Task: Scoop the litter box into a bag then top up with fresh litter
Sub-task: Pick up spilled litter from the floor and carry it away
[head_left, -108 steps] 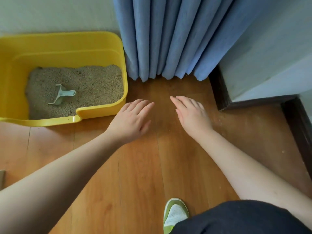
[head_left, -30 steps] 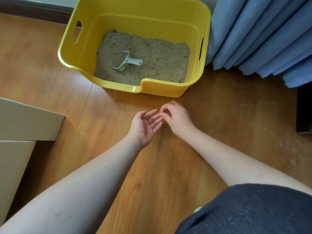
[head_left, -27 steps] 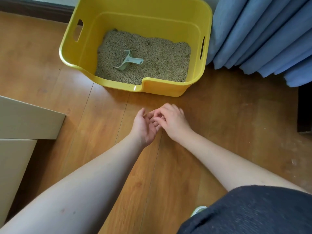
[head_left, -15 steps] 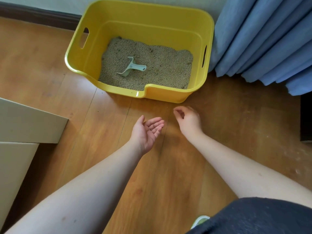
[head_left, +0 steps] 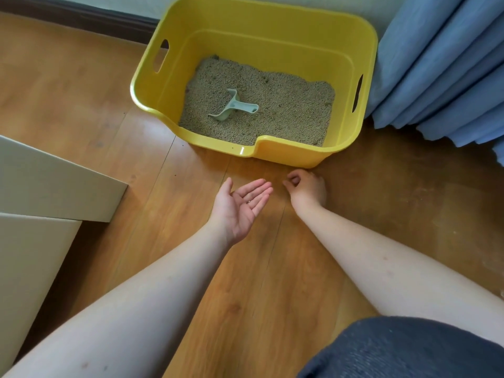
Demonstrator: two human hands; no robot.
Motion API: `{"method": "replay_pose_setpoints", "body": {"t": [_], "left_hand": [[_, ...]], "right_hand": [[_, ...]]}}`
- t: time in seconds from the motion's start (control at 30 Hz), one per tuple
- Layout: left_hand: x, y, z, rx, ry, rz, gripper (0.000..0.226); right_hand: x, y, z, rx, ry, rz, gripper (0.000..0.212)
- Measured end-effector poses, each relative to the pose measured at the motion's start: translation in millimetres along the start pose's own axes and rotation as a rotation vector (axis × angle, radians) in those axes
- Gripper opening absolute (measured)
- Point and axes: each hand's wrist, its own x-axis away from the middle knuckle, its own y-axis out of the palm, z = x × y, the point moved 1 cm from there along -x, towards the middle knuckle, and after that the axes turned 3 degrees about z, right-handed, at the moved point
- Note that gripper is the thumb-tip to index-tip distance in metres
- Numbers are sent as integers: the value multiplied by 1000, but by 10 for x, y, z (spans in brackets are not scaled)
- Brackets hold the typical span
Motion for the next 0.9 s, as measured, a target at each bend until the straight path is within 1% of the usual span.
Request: {"method": "replay_pose_setpoints", "body": {"t": [0.1, 0.2, 0.3, 0.37, 0.43, 0.5, 0.53, 0.6, 0.67, 0.73, 0.8, 0.83, 0.9], "left_hand": [[2, 1, 13, -6, 8, -5, 72], [13, 6, 7, -20, 15, -14, 71], [14, 25, 8, -40, 12, -18, 71], [7, 31, 9, -71, 7, -5, 70], [-14, 49, 12, -106, 11, 0, 70], [-37, 82, -9, -111, 19, 5, 69], [-44, 106, -23, -100, 16, 4, 68], [-46, 154, -52, -68, -2, -15, 67], [-41, 193, -76, -57, -25, -48, 69], [-39, 219, -95, -53, -36, -65, 70], [-39, 220, -106, -55, -44, -51, 68], [-38, 216, -107, -69, -46, -45, 67], [-30, 212, -97, -112, -50, -37, 67]], "right_hand": [[-17, 6, -21, 52, 20, 32, 12], [-51, -16, -46, 96, 27, 6, 13], [-7, -80, -52, 7, 28, -28, 10], [122, -147, -72, -130, -79, 9, 9], [326, -258, -131, -252, -241, 112, 7], [530, -372, -226, -305, -394, 141, 4], [608, -412, -279, -281, -464, 120, 3], [701, -450, -364, -146, -584, 78, 6], [743, -466, -398, -44, -653, 74, 9], [751, -495, -379, -25, -684, 99, 13], [732, -554, -335, -56, -673, 154, 16], [711, -585, -301, -93, -638, 191, 15], [650, -613, -190, -186, -507, 247, 14]]}}
